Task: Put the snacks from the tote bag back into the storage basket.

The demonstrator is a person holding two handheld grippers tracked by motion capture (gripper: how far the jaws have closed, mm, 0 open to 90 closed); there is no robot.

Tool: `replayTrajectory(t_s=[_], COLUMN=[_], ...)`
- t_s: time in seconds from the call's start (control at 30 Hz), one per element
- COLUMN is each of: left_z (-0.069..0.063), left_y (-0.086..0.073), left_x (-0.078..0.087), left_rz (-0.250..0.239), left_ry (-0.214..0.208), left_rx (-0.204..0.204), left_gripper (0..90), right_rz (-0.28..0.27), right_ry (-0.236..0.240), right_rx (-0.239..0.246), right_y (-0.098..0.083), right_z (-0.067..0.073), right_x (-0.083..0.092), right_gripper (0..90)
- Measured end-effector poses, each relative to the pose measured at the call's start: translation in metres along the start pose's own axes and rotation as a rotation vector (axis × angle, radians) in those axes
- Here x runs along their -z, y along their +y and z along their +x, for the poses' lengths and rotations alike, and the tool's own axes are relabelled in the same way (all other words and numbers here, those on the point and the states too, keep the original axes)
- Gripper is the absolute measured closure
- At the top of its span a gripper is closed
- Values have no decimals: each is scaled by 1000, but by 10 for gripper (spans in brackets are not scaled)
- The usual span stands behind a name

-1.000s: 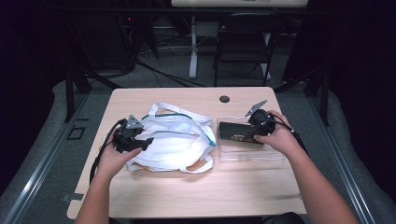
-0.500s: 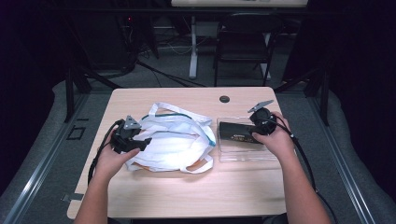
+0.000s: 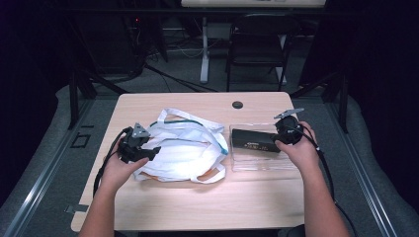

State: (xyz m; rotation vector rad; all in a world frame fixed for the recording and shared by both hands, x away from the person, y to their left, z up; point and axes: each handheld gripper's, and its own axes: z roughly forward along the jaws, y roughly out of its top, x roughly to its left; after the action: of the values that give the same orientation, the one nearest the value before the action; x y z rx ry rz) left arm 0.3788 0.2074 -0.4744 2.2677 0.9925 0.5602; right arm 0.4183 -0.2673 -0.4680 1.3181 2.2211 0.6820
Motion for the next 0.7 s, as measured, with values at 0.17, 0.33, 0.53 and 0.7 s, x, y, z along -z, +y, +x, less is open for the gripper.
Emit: replayTrajectory(t_s=[0.17, 0.33, 0.53, 0.7], left_z=[0, 0, 1, 1], left_y=[-1, -3, -5, -7], left_x=[0, 1, 2, 3], left_rz=[4, 7, 5, 6], left_ry=[-1, 4, 11, 12], left_rx=[3, 4, 9, 14], left_gripper=[427, 427, 427, 426], right_rz=[26, 67, 113, 136], right_ry=[-6, 7, 20, 26], right_rx=[-18, -33, -33, -32], right_y=[-7, -13, -15, -18], right_z=[-8, -14, -17, -19], right_x=[-3, -9, -15, -19], right_gripper=[616, 596, 571, 548])
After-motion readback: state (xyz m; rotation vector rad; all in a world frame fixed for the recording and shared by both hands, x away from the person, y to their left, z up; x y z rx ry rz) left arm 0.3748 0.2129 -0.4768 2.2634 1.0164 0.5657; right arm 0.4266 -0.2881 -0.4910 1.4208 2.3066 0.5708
